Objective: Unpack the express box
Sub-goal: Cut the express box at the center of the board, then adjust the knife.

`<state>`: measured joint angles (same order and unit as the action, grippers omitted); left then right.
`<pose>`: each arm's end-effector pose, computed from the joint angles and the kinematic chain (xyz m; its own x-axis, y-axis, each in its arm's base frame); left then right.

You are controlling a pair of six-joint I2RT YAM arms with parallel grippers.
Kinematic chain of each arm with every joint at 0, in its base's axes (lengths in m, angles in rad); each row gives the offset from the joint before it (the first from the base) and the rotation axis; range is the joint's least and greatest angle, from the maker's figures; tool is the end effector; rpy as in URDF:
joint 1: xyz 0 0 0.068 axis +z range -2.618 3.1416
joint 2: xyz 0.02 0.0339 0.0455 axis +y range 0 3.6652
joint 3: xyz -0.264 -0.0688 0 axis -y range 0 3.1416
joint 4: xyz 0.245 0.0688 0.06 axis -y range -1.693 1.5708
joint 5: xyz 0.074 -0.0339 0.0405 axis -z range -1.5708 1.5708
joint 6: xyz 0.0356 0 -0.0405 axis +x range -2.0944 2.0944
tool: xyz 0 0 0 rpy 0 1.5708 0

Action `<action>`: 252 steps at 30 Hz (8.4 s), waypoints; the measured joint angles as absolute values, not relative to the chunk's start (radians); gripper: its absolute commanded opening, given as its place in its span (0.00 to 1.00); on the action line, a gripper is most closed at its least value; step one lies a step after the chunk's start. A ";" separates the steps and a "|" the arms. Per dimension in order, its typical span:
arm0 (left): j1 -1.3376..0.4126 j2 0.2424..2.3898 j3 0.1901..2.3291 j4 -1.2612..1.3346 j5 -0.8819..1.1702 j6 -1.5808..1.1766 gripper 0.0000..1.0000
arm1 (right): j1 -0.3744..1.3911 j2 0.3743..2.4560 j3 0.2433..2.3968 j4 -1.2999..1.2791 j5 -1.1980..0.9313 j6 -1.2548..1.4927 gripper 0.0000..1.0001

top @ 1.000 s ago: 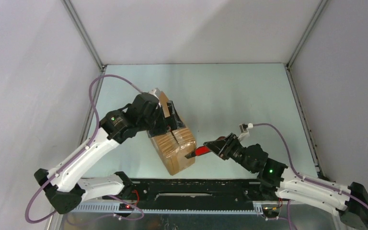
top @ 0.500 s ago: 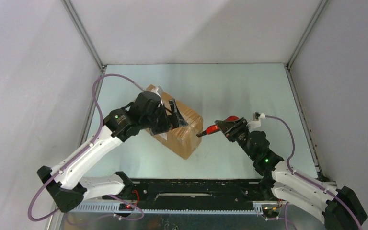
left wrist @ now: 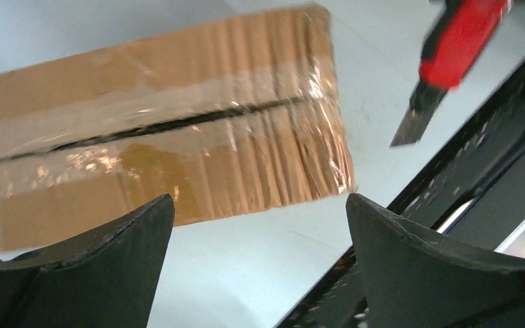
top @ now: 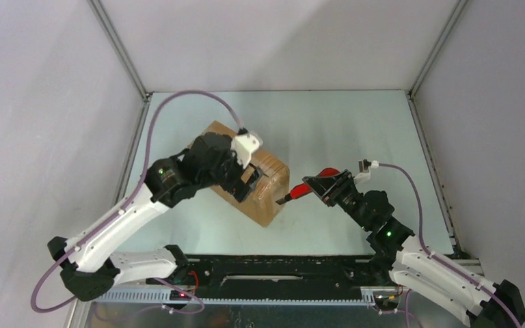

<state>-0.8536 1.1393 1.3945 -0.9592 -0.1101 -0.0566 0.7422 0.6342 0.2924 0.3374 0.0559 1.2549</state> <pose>0.1442 -0.1594 0.4024 -0.4640 0.4465 -0.7651 0.6689 0.7429 0.0279 0.1250 0.1120 0.2439 -0.6033 0.7344 -0.3109 -0.1938 0.2432 0.9504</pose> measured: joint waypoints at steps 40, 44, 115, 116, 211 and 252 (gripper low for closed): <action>-0.975 1.100 1.221 -0.821 0.162 0.716 0.99 | 0.657 0.641 0.204 0.421 -0.081 1.364 0.00; -0.975 1.137 1.221 -0.841 0.136 0.730 1.00 | 0.657 0.651 0.204 0.440 -0.084 1.371 0.00; -1.079 0.980 0.772 -0.337 -0.155 0.862 0.00 | 0.584 1.238 0.132 1.230 -0.030 1.632 0.00; -1.083 0.982 0.781 -0.347 -0.149 0.853 0.00 | 0.585 1.236 0.128 1.238 -0.020 1.634 0.00; -1.073 1.288 1.472 -0.390 0.447 -0.096 0.76 | 0.818 0.235 0.185 0.336 0.369 1.200 0.00; -0.992 1.325 1.357 -0.390 0.632 -0.363 0.76 | 0.844 0.544 0.421 0.511 0.120 1.095 0.00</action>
